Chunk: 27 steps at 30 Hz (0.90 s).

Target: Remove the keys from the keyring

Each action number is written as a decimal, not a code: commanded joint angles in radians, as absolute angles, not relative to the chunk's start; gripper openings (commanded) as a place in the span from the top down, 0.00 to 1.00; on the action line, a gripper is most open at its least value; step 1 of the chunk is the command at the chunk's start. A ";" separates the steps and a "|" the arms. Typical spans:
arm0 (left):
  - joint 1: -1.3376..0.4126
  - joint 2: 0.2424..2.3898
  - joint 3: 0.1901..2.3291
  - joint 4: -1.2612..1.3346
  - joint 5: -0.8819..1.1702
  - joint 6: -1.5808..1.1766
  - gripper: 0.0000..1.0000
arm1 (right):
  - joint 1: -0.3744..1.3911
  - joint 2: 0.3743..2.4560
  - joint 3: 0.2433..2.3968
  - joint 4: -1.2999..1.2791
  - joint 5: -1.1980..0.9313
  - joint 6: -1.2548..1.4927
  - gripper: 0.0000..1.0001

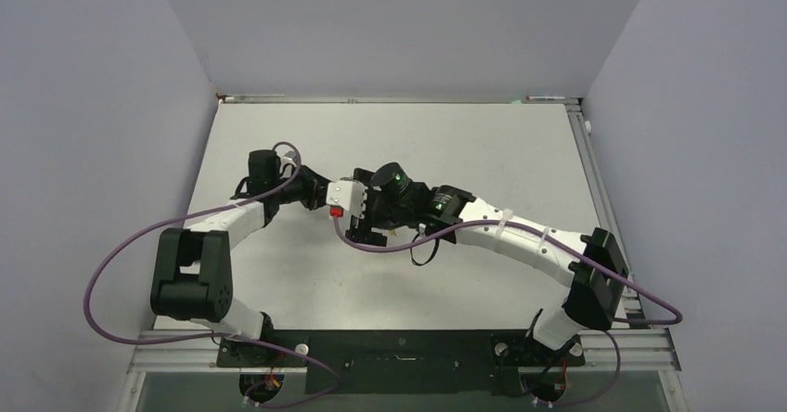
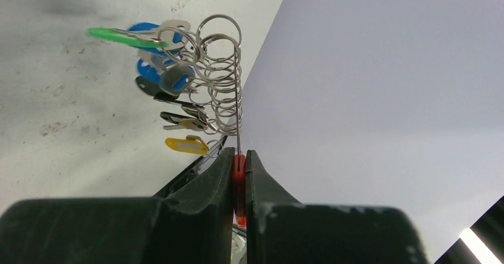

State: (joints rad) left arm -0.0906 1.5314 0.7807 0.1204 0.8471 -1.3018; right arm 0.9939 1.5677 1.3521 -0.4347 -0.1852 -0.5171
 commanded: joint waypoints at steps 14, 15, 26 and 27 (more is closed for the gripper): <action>-0.067 1.367 0.714 0.148 0.803 -1.509 1.00 | 1.201 1.741 1.365 -0.158 0.500 -0.710 0.09; -0.067 1.361 0.711 0.151 0.802 -1.510 1.00 | 1.202 1.750 1.365 -0.152 0.515 -0.720 0.11; -0.067 1.304 0.679 0.191 0.769 -1.511 0.92 | 1.175 1.752 1.348 -0.163 0.445 -0.705 0.88; -0.067 1.299 0.675 0.196 0.766 -1.510 0.86 | 1.168 1.744 1.350 -0.170 0.432 -0.694 0.93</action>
